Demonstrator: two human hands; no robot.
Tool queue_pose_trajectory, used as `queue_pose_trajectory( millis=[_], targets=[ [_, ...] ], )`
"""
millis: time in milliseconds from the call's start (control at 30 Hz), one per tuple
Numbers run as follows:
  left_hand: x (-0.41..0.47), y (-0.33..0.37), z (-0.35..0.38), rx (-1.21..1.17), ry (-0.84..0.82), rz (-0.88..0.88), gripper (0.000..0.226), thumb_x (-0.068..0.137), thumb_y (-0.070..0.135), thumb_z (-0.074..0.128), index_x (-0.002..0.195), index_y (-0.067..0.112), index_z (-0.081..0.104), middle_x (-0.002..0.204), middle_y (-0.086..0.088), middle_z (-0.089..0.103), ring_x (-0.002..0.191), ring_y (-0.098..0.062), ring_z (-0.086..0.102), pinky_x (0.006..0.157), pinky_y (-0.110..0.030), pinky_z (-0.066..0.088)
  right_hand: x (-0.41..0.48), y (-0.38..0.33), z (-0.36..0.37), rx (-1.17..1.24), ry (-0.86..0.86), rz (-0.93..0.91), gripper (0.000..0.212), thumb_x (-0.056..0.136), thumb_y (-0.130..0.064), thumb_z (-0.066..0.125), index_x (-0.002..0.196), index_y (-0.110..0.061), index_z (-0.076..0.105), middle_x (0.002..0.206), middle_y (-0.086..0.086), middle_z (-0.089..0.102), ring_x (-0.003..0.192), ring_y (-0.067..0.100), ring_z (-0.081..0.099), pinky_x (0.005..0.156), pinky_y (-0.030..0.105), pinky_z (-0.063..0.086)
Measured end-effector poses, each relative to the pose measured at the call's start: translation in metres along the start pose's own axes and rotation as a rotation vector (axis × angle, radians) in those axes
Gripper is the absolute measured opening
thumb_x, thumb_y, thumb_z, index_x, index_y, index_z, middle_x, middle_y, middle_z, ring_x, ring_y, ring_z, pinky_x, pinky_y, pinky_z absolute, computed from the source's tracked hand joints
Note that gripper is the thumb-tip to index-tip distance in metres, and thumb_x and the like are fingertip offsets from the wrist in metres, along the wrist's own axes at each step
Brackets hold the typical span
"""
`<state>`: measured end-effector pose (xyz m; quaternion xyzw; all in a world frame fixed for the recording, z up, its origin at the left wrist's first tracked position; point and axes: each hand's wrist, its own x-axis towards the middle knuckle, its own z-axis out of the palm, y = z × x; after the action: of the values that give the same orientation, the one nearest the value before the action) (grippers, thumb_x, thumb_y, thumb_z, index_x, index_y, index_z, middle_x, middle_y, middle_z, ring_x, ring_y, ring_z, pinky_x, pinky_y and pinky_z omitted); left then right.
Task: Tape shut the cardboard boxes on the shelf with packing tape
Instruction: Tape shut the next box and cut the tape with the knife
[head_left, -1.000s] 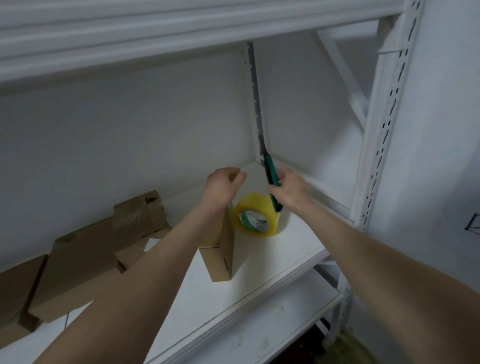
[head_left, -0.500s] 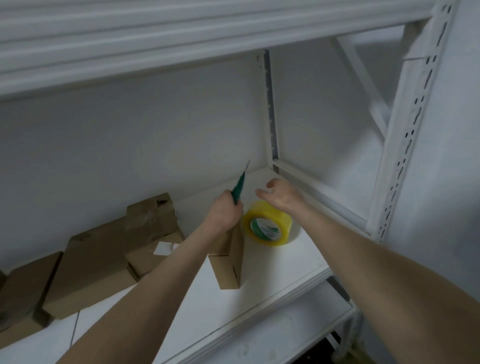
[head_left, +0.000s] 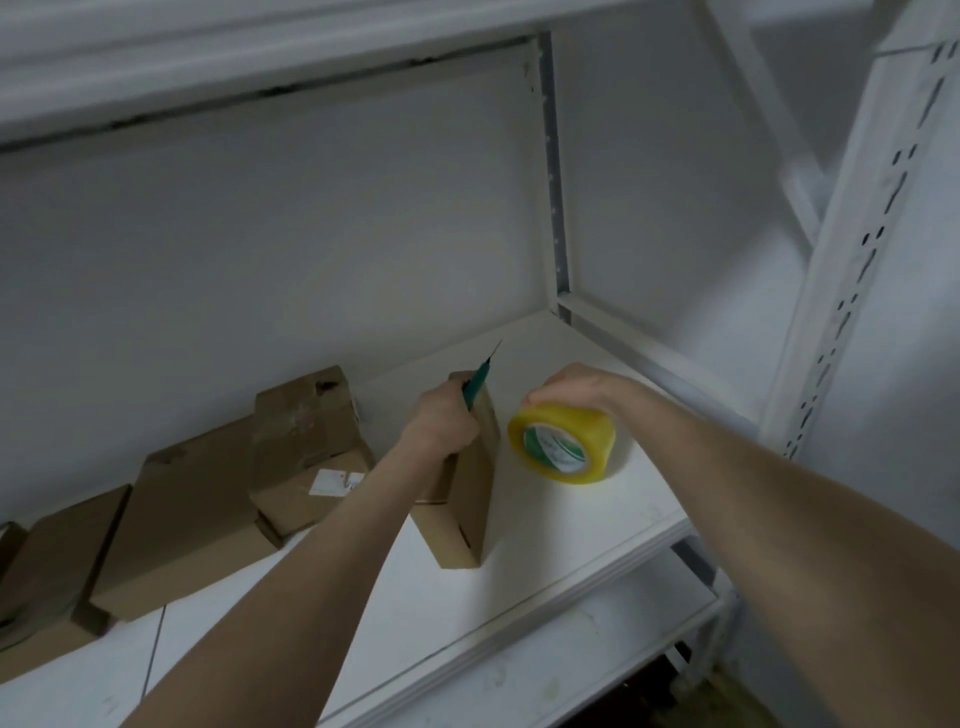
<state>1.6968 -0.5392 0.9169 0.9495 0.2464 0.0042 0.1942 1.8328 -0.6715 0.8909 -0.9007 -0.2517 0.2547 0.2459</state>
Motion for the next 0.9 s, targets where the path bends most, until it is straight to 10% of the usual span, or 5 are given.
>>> queue_pose_trajectory(
  millis=[667, 900],
  targets=[
    [-0.002, 0.003, -0.003, 0.005, -0.068, 0.015, 0.061, 0.082, -0.002, 0.05, 0.141, 0.013, 0.038, 0.088, -0.005, 0.049, 0.077, -0.022, 0.054, 0.048, -0.022, 0.042, -0.007, -0.027, -0.007, -0.158, -0.093, 0.076, 0.028, 0.083, -0.037, 0.056, 0.095, -0.012, 0.057, 0.087, 0.013, 0.059, 0.09, 0.031, 0.062, 0.079, 0.036, 0.05],
    [0.0, -0.001, -0.006, 0.013, -0.082, 0.016, 0.059, 0.083, -0.002, 0.049, 0.139, 0.014, 0.04, 0.083, -0.003, 0.049, 0.068, -0.019, 0.053, 0.05, -0.025, 0.045, -0.004, -0.009, -0.004, -0.205, -0.049, 0.093, 0.052, 0.076, -0.055, 0.066, 0.108, -0.015, 0.055, 0.109, 0.011, 0.061, 0.1, 0.032, 0.062, 0.093, 0.043, 0.052]
  ],
)
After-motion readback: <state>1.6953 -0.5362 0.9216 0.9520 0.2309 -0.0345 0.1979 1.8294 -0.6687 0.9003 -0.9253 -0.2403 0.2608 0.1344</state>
